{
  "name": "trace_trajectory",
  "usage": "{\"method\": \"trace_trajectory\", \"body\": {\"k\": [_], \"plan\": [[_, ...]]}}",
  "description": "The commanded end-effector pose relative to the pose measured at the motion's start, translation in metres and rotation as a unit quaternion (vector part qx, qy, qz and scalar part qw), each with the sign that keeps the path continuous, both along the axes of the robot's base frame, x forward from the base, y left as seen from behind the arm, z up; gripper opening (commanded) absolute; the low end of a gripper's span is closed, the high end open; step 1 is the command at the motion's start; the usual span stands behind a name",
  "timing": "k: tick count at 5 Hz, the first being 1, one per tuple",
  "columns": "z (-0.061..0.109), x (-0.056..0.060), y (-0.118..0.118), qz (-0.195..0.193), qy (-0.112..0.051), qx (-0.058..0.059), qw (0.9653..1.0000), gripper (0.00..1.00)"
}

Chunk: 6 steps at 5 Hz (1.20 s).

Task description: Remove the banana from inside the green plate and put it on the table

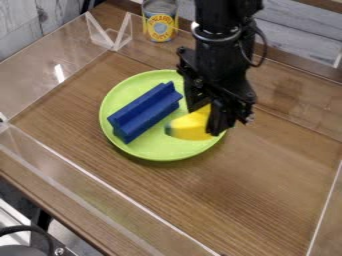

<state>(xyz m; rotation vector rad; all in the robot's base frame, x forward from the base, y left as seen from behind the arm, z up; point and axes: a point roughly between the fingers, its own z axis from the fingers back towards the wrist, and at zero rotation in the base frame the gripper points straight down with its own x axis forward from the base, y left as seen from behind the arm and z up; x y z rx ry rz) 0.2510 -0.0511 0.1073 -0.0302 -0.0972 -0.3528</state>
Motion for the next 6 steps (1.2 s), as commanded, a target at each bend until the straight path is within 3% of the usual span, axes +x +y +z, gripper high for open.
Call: {"method": "trace_trajectory", "body": {"k": [1, 6], "plan": [[0.014, 0.004, -0.008, 0.01, -0.036, -0.011, 0.9993, 0.0], [0.015, 0.012, -0.03, 0.053, -0.063, -0.052, 0.9953, 0.0]]}}
